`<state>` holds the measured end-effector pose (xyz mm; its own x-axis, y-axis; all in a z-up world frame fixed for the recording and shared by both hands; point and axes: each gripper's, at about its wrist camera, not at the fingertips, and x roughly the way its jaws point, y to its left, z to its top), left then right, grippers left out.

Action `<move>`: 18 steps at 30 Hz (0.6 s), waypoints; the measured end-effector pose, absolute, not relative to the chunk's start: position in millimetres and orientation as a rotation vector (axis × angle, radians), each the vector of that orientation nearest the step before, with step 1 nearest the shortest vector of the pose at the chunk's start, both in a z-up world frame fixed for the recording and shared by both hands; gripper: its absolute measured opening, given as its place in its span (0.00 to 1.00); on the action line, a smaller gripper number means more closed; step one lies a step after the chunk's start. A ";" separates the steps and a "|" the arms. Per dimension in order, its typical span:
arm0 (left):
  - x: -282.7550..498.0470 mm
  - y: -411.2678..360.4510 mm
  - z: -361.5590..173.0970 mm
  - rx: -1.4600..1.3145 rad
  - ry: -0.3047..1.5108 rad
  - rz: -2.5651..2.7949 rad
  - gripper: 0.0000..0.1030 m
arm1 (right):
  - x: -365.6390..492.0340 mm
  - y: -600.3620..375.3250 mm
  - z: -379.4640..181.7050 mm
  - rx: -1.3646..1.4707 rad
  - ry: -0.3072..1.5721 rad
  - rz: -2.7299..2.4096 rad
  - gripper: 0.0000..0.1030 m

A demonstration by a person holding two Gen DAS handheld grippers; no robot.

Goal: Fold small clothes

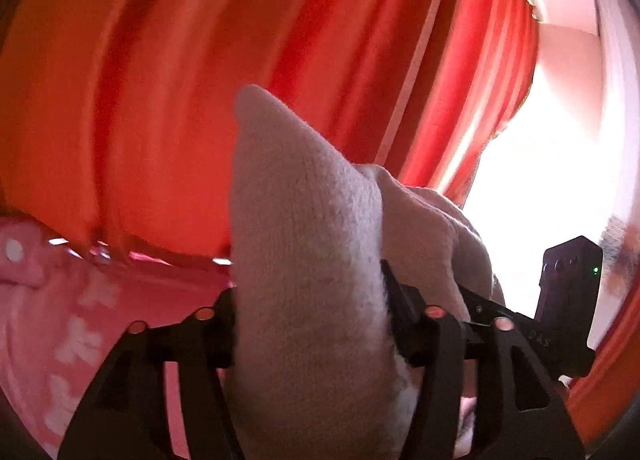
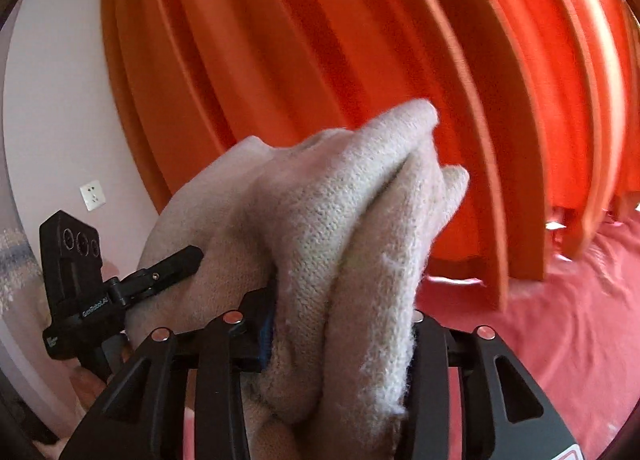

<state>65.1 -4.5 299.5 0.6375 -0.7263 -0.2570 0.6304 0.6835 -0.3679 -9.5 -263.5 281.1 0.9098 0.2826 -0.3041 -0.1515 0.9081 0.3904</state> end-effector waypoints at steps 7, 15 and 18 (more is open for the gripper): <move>171.4 20.2 130.5 -0.258 0.772 -0.417 0.83 | 93.7 -267.0 98.4 0.499 0.718 -0.054 0.67; 175.4 43.3 54.0 -0.358 0.870 -0.316 0.84 | 114.9 -244.7 47.6 0.445 0.763 0.018 0.67; 177.9 33.9 53.6 -0.268 0.852 -0.282 0.88 | 128.8 -236.8 42.4 0.381 0.814 0.008 0.67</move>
<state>177.9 33.9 53.6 0.6261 -0.3483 -0.6976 0.1363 0.9298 -0.3419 128.8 -236.8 42.4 0.6902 0.1520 -0.7074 0.1382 0.9320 0.3351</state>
